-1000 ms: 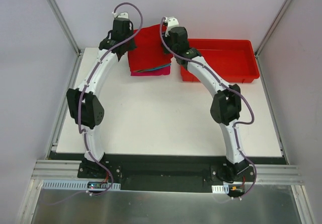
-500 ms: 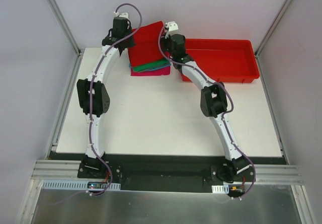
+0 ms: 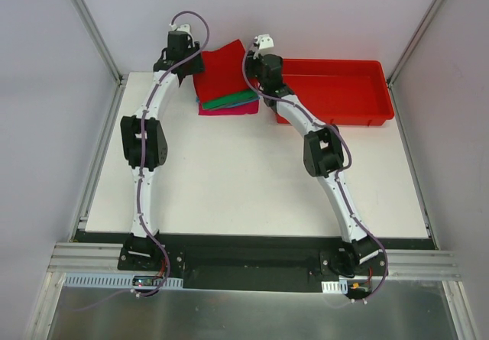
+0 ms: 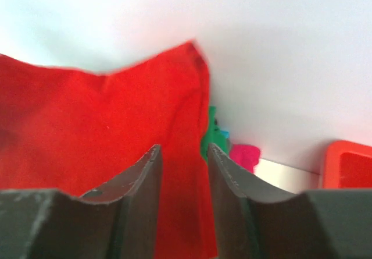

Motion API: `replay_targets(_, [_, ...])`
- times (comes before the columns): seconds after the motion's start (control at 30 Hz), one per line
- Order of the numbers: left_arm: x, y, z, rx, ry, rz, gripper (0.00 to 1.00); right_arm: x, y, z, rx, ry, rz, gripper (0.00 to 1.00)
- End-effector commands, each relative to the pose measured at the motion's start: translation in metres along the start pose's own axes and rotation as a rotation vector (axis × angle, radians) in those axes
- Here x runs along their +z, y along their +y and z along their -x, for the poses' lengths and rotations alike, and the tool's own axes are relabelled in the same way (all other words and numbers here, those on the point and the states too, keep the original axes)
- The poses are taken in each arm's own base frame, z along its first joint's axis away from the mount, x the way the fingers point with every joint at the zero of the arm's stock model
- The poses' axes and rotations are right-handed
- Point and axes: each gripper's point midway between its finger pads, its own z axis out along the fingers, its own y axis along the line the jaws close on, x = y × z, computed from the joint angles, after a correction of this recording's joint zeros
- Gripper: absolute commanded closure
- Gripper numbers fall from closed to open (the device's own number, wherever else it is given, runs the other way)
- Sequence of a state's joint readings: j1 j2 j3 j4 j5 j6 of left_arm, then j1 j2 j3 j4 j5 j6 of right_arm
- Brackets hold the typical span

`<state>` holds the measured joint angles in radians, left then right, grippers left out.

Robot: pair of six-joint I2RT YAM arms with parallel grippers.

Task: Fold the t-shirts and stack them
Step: Put the neatly folded tshirt into the corner of the board with both arms, then smooth out wrinkles on the folded tshirt

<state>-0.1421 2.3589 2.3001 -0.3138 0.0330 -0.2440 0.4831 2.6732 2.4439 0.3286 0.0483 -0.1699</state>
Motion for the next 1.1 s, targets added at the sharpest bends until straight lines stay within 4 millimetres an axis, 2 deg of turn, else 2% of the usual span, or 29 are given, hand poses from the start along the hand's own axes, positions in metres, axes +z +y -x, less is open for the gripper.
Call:
replay_targets(0.0, [0.001, -0.002, 0.028, 0.005, -0.08, -0.021, 0.42, 0.003, -0.022, 0.045, 0.004, -0.124, -0.046, 0.53])
replay_targets(0.03, [0.002, -0.003, 0.027, 0.003, -0.077, -0.03, 0.4, 0.003, -0.022, 0.044, 0.004, -0.118, -0.045, 0.45])
replay_targets(0.1, [0.0, -0.006, 0.03, 0.007, -0.081, -0.039, 0.32, 0.001, -0.023, 0.046, 0.004, -0.114, -0.05, 0.4])
replay_targets(0.13, [-0.002, -0.006, 0.031, 0.006, -0.084, -0.04, 0.24, 0.0, -0.022, 0.046, 0.01, -0.111, -0.048, 0.39])
replay_targets(0.17, [-0.004, -0.007, 0.033, 0.006, -0.089, -0.04, 0.07, -0.001, -0.023, 0.046, 0.013, -0.107, -0.052, 0.36])
replay_targets(0.2, [-0.006, -0.007, 0.036, 0.006, -0.095, -0.04, 0.01, -0.002, -0.023, 0.048, 0.016, -0.102, -0.052, 0.34])
replay_targets(0.33, [-0.021, -0.014, 0.044, -0.008, -0.102, -0.06, 0.01, -0.013, -0.023, 0.057, 0.019, -0.076, -0.064, 0.24])
replay_targets(0.4, [-0.038, -0.021, 0.052, -0.022, -0.108, -0.085, 0.01, -0.026, -0.02, 0.08, 0.029, -0.083, -0.06, 0.19])
replay_targets(0.53, [-0.078, -0.036, 0.061, -0.06, -0.111, -0.137, 0.01, -0.051, -0.006, 0.109, 0.04, -0.059, -0.013, 0.09])
replay_targets(0.6, [-0.099, -0.04, 0.061, -0.079, -0.106, -0.152, 0.01, -0.06, -0.002, 0.114, 0.04, -0.038, -0.001, 0.0])
replay_targets(0.63, [-0.108, -0.042, 0.06, -0.083, -0.104, -0.158, 0.01, -0.063, 0.002, 0.113, 0.042, -0.022, 0.011, 0.04])
replay_targets(0.67, [-0.116, -0.041, 0.056, -0.089, -0.093, -0.156, 0.01, -0.065, 0.004, 0.109, 0.046, -0.003, 0.018, 0.04])
replay_targets(0.83, [-0.156, -0.034, 0.026, -0.128, -0.044, -0.133, 0.01, -0.064, 0.044, 0.075, 0.151, 0.08, 0.237, 0.04])
replay_targets(0.87, [-0.16, -0.029, 0.011, -0.141, -0.018, -0.116, 0.01, -0.062, 0.055, 0.078, 0.168, 0.074, 0.285, 0.04])
replay_targets(0.97, [-0.178, -0.028, -0.006, -0.157, 0.004, -0.123, 0.01, -0.047, 0.072, 0.071, 0.281, 0.075, 0.371, 0.04])
replay_targets(1.07, [-0.181, -0.026, -0.031, -0.163, 0.057, -0.129, 0.01, -0.031, 0.082, 0.06, 0.411, 0.037, 0.404, 0.04])
